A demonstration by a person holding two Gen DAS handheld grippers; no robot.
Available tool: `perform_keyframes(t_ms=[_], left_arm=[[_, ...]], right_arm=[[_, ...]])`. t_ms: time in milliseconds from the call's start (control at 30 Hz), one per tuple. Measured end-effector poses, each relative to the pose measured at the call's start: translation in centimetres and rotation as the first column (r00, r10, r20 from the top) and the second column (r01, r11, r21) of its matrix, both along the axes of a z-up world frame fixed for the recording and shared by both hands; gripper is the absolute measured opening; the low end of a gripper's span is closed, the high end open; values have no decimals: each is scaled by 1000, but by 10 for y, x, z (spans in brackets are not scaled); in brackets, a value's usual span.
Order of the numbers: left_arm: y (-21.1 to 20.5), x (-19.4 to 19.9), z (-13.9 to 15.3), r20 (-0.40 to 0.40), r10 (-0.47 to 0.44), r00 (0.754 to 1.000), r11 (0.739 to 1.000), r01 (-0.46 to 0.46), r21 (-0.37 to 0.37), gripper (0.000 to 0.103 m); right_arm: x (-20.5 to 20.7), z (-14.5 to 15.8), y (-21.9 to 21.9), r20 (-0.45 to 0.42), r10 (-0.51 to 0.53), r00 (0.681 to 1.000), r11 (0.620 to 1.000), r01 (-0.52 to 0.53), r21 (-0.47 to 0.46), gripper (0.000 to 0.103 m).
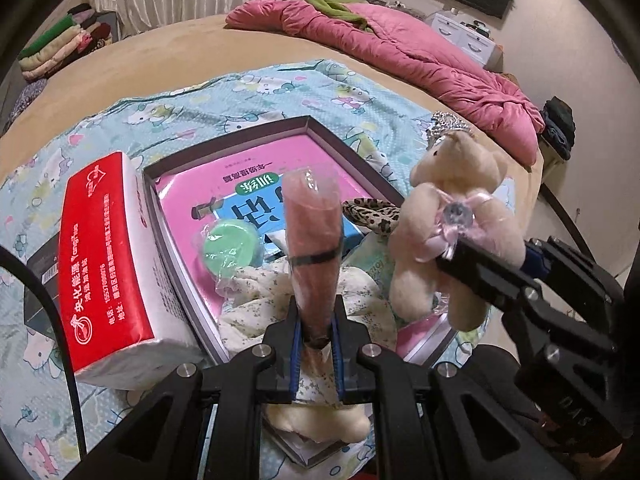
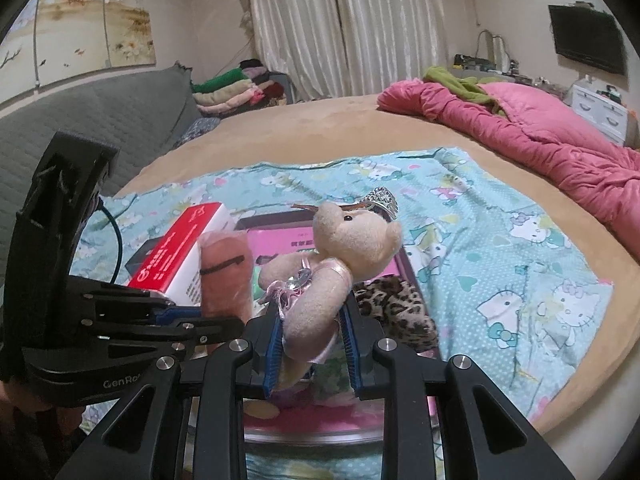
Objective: Organize soft objects
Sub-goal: 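Carry the pink tube with left tool while right tool carries the teddy bear to the tray, then lower the pink tube and teddy bear into the tray and open both tools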
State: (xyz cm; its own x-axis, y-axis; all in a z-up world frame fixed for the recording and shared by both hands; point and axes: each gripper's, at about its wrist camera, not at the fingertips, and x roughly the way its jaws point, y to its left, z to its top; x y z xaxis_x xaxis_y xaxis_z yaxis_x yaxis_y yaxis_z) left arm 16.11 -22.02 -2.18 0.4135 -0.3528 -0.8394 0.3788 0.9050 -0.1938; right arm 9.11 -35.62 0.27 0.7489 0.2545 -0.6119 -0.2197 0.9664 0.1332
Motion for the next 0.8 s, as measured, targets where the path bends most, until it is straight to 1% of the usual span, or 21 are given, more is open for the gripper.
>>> perform_keyframes(t_ms=[167,367,567,667,800], left_arm=[[3,3,-2,-11,6,1000,1000,-6,-9,13],[4,4,-3,-15,8,1000,1000,-8,-13,13],[2,5,-4,-16,1,1000,1000,-1,-11,13],[0,5,-3,-18,-5,1000,1000,4,-7,13],[-3,6,-4,-23,-7,1000,1000,7,-3,13]], right_arm=[[6,-8,9,-29,41,999,999,-41,-4,27],[13,-25,14,-78,57,995,998,-59,-15,28],[19,-31,10,-82,36,996,999,-36,-2,29],[23,-38,6,-103,19,994,1000,-17,19,30],[24,-40,0,-101,-8,995,1000,11,25,32]])
